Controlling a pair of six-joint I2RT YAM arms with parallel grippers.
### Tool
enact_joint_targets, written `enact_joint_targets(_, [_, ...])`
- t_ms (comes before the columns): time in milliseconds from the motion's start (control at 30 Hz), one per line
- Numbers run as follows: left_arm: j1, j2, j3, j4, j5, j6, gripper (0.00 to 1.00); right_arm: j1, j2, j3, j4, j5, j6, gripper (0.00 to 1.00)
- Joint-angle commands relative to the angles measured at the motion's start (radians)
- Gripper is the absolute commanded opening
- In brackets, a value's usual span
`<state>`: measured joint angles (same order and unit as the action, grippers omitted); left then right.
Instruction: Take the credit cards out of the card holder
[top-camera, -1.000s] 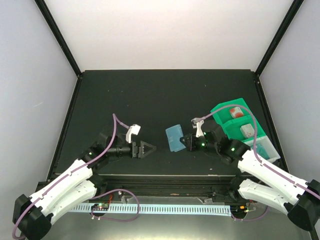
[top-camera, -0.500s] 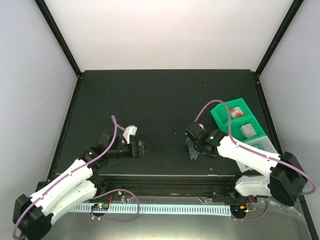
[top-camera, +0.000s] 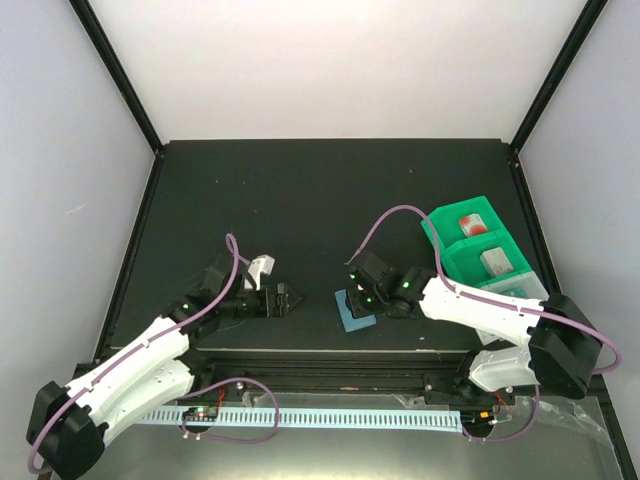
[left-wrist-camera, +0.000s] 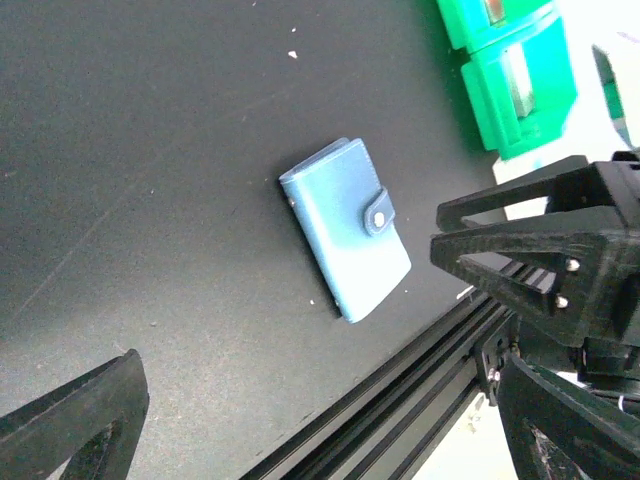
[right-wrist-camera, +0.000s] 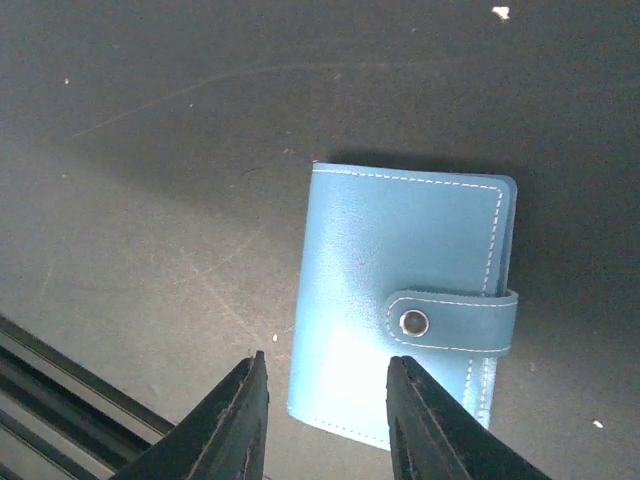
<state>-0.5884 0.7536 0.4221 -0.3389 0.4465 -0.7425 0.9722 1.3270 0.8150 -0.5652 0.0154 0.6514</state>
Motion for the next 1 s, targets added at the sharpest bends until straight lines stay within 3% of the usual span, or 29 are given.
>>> enact_joint_targets(0, [0.006,0.040,0.004,0.025,0.035,0.015,0.96,0.004,-0.018,0.038,-0.025,0.094,-0.038,0.34])
enact_joint_targets(133, [0.007,0.049,-0.008,0.047,0.058,0.019,0.95,0.001,-0.020,0.051,-0.104,0.242,-0.070,0.34])
enact_joint_targets(533, [0.007,0.017,-0.031,0.049,0.051,0.009,0.96,0.003,0.126,0.036,0.017,0.096,-0.050,0.31])
enact_joint_targets(967, [0.008,0.006,-0.035,0.047,0.027,0.014,0.98,0.014,0.223,0.040,0.017,0.141,-0.027,0.34])
